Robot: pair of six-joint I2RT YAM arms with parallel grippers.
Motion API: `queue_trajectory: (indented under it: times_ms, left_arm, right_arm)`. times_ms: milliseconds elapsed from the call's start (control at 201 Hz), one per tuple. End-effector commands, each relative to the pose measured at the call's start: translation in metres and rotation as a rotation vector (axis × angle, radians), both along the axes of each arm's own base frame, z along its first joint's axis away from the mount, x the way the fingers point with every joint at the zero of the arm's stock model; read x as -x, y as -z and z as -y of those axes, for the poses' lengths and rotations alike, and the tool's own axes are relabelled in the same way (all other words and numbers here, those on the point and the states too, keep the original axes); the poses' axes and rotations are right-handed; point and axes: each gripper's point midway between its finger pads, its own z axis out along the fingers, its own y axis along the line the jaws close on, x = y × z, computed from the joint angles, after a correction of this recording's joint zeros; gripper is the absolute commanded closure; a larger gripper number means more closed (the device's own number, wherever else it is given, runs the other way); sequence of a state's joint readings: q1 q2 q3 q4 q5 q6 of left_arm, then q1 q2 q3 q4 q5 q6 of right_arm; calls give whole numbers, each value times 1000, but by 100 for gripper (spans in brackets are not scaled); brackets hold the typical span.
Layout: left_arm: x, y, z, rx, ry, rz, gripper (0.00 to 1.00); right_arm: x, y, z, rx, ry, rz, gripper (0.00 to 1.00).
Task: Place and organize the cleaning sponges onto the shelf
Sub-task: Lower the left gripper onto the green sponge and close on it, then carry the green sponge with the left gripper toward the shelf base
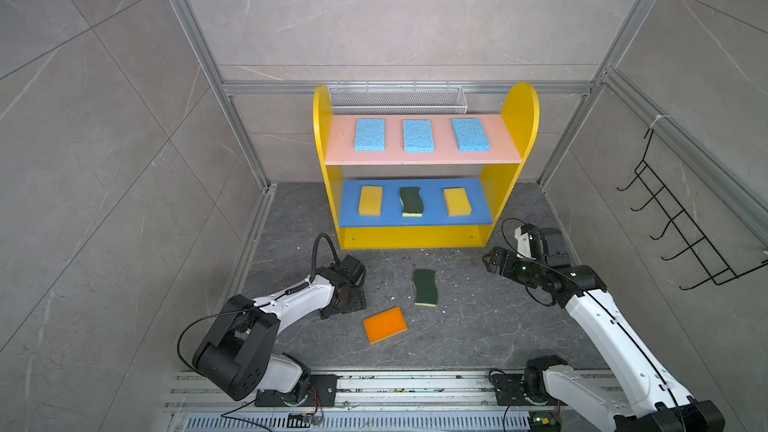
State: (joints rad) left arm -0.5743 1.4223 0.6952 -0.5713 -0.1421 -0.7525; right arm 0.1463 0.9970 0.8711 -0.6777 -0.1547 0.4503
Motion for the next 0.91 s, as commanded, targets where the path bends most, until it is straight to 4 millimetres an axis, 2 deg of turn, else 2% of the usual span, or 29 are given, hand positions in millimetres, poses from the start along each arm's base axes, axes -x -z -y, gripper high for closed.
queue_trajectory:
  times_ms: [0, 110, 164, 294, 423, 558, 727, 831, 901]
  left_arm:
    - [-8, -2, 3, -29, -1, 32, 17]
    - [-9, -3, 8, -19, 11, 39, 24]
    - [-10, -5, 10, -16, 24, 46, 25]
    - [-8, -6, 3, -50, 4, 50, 11]
    - [-10, -4, 2, -62, 11, 52, 7]
    - [-17, -3, 7, -66, 46, 66, 7]
    - [-25, -1, 11, -66, 65, 73, 16]
    - [-21, 4, 12, -62, 58, 48, 26]
    - [-16, 7, 11, -57, 46, 34, 29]
  right_arm:
    - [5, 5, 1, -8, 7, -21, 1]
    - [6, 7, 0, -10, 7, -26, 1]
    - [6, 9, 0, -11, 5, -28, 1]
    - [7, 10, 0, -12, 4, -31, 1]
    - [7, 10, -1, -13, 1, -31, 1]
    - [8, 11, 0, -14, 0, -32, 1]
    - [10, 12, -2, -22, -2, -35, 2]
    - [12, 12, -2, -22, -6, -35, 1]
    - [12, 12, -1, -20, -5, -34, 1]
